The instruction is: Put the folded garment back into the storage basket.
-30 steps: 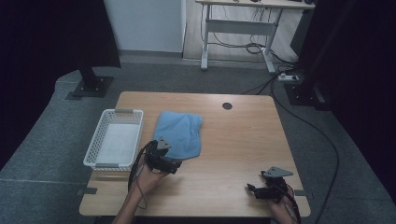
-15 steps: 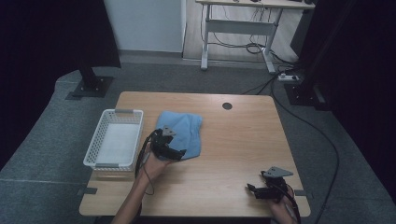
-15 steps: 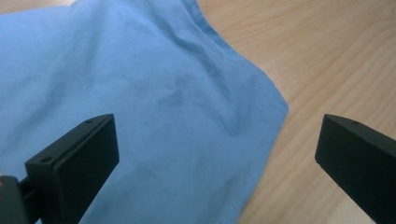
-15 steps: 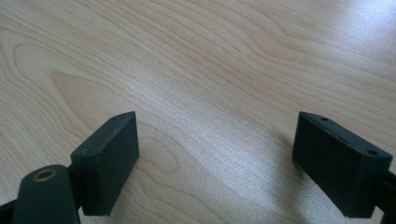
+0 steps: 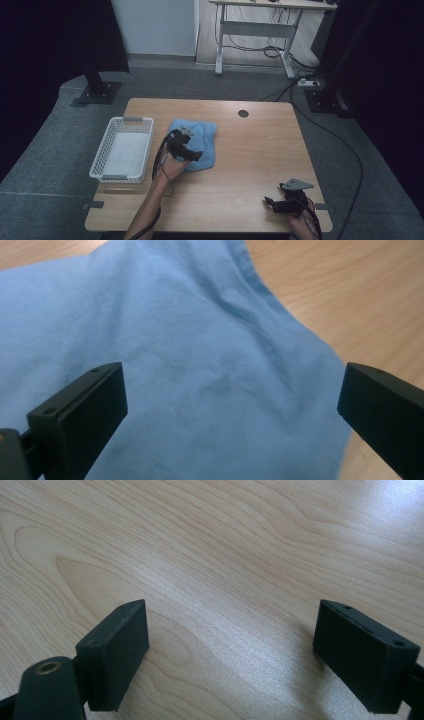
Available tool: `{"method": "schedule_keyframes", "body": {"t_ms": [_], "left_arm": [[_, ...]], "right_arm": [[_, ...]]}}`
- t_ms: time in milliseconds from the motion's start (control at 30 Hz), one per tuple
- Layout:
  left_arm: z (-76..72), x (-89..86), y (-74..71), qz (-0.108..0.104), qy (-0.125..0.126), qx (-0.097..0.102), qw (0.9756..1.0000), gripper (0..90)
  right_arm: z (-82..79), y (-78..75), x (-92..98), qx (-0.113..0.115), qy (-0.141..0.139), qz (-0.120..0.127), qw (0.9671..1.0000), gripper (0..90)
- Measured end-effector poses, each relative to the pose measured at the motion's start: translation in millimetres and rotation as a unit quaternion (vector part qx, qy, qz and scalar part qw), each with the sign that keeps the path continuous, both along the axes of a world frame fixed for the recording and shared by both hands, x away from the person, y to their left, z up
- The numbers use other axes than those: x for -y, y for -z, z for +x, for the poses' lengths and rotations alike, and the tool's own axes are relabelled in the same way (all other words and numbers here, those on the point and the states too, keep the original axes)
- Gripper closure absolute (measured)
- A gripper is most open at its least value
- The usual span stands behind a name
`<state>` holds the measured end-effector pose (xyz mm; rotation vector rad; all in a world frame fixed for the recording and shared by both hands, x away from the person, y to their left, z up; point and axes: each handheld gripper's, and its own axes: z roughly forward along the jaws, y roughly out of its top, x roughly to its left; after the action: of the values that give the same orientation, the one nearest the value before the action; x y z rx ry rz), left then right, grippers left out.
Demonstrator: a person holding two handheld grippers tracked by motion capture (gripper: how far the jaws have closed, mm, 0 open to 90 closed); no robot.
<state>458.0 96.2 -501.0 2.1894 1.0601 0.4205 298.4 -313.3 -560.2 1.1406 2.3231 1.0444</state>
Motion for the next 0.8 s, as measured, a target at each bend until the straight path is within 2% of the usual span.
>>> {"method": "schedule_keyframes", "body": {"t_ms": [133, 200, 233, 333, 400, 467, 533, 600, 667, 800], "left_arm": [[11.9, 0.3, 5.2, 0.015, -0.015, -0.005, 0.9998, 0.0], [18.4, -0.6, 7.6, 0.003, -0.019, -0.011, 0.9997, 0.0], [20.7, -0.2, 8.5, 0.004, -0.022, -0.011, 0.9997, 0.0], [25.7, 4.2, 12.6, 0.017, -0.024, -0.014, 0.9995, 0.0], [29.2, 7.1, 16.5, 0.034, -0.027, -0.018, 0.9989, 0.0], [33.7, 6.7, 21.5, 0.029, -0.037, -0.027, 0.9986, 0.0], [36.9, 6.7, 26.8, 0.038, -0.046, -0.035, 0.9976, 0.0], [39.1, 6.9, 31.8, 0.049, -0.049, -0.047, 0.9965, 0.0], [40.8, 6.7, 37.3, 0.048, -0.05, -0.06, 0.9958, 0.0], [41.6, 8.1, 37.7, 0.055, -0.049, -0.068, 0.995, 0.0]], "right_arm": [[0.1, 0.0, 0.0, 0.0, -0.001, 0.0, 1.0, 14.3], [0.1, 0.0, 0.0, 0.0, -0.001, 0.0, 1.0, 14.3], [0.1, 0.0, 0.0, 0.0, -0.001, 0.0, 1.0, 14.3], [0.2, 0.0, 0.1, 0.0, -0.001, 0.0, 1.0, 14.3], [0.2, 0.0, 0.1, 0.0, -0.001, 0.0, 1.0, 14.3], [0.2, 0.0, 0.1, 0.0, -0.001, 0.0, 1.0, 14.3], [0.2, 0.0, 0.1, 0.0, -0.001, 0.0, 1.0, 14.3], [0.2, 0.0, 0.1, 0.0, -0.001, 0.0, 1.0, 14.3], [0.1, 0.0, 0.0, 0.0, -0.001, 0.0, 1.0, 14.3], [0.2, 0.0, 0.0, 0.0, -0.001, 0.0, 1.0, 14.3]]}}
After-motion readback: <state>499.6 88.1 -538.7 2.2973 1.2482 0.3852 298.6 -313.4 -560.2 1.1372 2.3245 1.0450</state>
